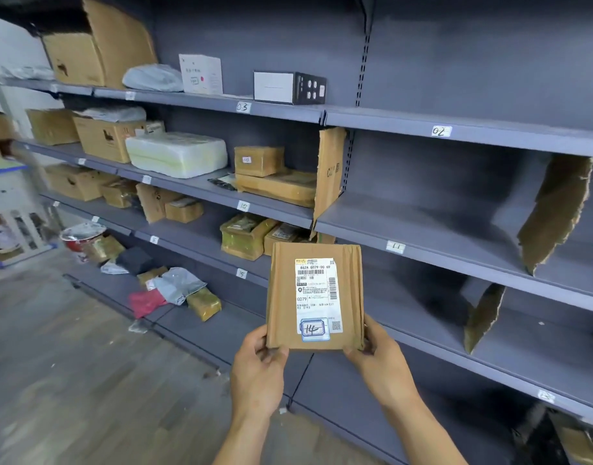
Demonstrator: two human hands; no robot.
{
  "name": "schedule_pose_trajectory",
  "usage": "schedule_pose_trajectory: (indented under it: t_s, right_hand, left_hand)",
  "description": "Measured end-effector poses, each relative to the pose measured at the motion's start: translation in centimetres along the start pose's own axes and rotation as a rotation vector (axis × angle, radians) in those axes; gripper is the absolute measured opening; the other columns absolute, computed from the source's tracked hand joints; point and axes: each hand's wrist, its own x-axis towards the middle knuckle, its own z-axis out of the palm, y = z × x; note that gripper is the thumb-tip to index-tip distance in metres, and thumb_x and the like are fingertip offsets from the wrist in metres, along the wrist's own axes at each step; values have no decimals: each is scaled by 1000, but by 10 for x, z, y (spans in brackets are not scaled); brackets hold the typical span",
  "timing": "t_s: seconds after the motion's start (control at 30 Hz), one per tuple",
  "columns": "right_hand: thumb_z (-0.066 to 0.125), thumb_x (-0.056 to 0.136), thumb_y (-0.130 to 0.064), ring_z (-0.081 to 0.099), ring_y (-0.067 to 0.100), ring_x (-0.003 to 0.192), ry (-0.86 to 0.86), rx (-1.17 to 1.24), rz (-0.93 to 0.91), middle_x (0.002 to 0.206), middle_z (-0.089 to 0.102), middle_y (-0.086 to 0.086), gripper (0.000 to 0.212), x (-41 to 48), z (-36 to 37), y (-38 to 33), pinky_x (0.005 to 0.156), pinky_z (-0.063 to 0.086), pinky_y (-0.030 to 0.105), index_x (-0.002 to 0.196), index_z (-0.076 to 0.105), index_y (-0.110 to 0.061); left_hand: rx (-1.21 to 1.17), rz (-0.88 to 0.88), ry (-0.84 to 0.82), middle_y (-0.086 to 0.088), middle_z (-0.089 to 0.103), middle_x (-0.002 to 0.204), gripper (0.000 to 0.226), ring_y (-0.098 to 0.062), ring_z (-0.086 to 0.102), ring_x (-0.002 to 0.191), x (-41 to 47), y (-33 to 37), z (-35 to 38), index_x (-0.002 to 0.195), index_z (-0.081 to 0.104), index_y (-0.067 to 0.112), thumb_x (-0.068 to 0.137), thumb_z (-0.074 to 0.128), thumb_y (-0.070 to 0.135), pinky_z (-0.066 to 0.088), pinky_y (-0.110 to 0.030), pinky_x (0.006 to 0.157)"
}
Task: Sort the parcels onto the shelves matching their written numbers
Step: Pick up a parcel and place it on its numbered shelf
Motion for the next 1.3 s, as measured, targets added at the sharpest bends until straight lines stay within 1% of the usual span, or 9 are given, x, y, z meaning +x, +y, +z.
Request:
schedule_pose_trajectory:
  t_s: [0.13, 0.3, 0.43, 0.63, 0.77, 0.87, 1.03, 1.13, 1.3]
  right_hand:
    - [63, 89, -3, 62, -5, 109, -43, 7, 4, 112, 69, -28, 56, 27, 13, 2, 100, 49, 29, 131, 58, -41]
    - [62, 90, -2, 62, -7, 108, -121, 51, -5, 111, 69, -29, 55, 68, 25, -3, 94, 48, 23, 127, 58, -42]
    - [62, 91, -4, 59, -6, 112, -162, 55, -4, 113, 67, -31, 57, 102, 31, -10, 101, 48, 30, 131, 56, -44]
    - [64, 91, -5, 59, -2, 115, -216, 39, -10, 114, 67, -31, 62, 143, 45, -12, 102, 48, 30, 137, 53, -44]
    - [61, 89, 1, 60, -1, 115, -255, 53, 3, 113, 69, -27, 62, 160, 64, -7, 100, 46, 26, 134, 56, -42]
    - [62, 89, 1, 60, -4, 112, -258, 53, 7, 111, 69, -28, 61, 169, 78, -6, 97, 47, 23, 133, 56, -41]
    - [64, 90, -2, 59, -9, 109, -215, 43, 51, 110, 69, -29, 64, 177, 96, 2, 97, 46, 23, 129, 51, -51]
    - [65, 89, -2, 59, -6, 112, -150, 39, 90, 113, 69, -27, 65, 182, 105, 8, 102, 47, 27, 136, 53, -44]
    - [64, 86, -4, 60, -2, 115, -16, 54, 131, 117, 69, -24, 62, 177, 120, 15, 106, 49, 37, 137, 55, -38]
  left_hand:
    - [22, -19, 55, 19, 71, 96, 34, 8, 66, 87, 18, -2, -2, 104, 64, 36, 90, 69, 5, 46, -13, 73]
    - [83, -11, 131, 15, 71, 96, 34, 2, 66, 89, 52, 2, 2, 107, 64, 33, 88, 69, 4, 53, -25, 82]
    - [98, -5, 187, 15, 71, 97, 36, -2, 67, 91, 82, 8, 9, 109, 64, 34, 88, 70, 5, 48, -22, 81]
    - [113, -25, 252, 13, 71, 97, 35, -1, 66, 89, 107, 6, 10, 112, 65, 30, 88, 70, 4, 47, -18, 73]
    - [145, -53, 285, 14, 72, 97, 36, -5, 68, 89, 124, 3, 1, 112, 65, 28, 87, 70, 4, 54, -30, 83]
    - [153, -59, 305, 15, 72, 96, 36, -5, 69, 88, 136, 0, -7, 110, 66, 30, 86, 71, 4, 54, -32, 84]
    - [165, -87, 251, 15, 71, 98, 35, -7, 68, 92, 160, -12, -16, 110, 65, 31, 87, 70, 6, 55, -35, 86]
    - [160, -80, 167, 15, 71, 98, 34, -6, 67, 93, 179, -18, -19, 109, 65, 30, 87, 69, 5, 52, -28, 80]
    - [172, -70, 5, 14, 72, 94, 34, -5, 69, 92, 213, -27, -27, 104, 64, 34, 87, 71, 6, 51, -28, 84]
